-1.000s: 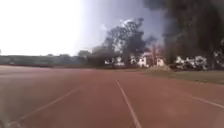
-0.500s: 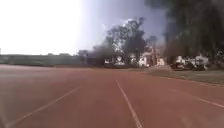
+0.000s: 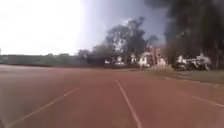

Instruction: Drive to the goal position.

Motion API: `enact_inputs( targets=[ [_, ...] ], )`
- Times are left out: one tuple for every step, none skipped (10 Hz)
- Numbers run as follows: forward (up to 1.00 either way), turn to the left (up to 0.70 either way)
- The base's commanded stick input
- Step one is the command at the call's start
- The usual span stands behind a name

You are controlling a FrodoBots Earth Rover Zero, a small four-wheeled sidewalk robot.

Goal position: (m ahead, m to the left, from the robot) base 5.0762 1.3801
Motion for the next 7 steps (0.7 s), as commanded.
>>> enact_inputs(
  targets=[
    [0.7,0.0],
    [0.7,0.0],
    [0.7,0.0],
    [0.7,0.0],
    [0.7,0.0],
    [0.7,0.0],
    [0.7,0.0]
  ],
)
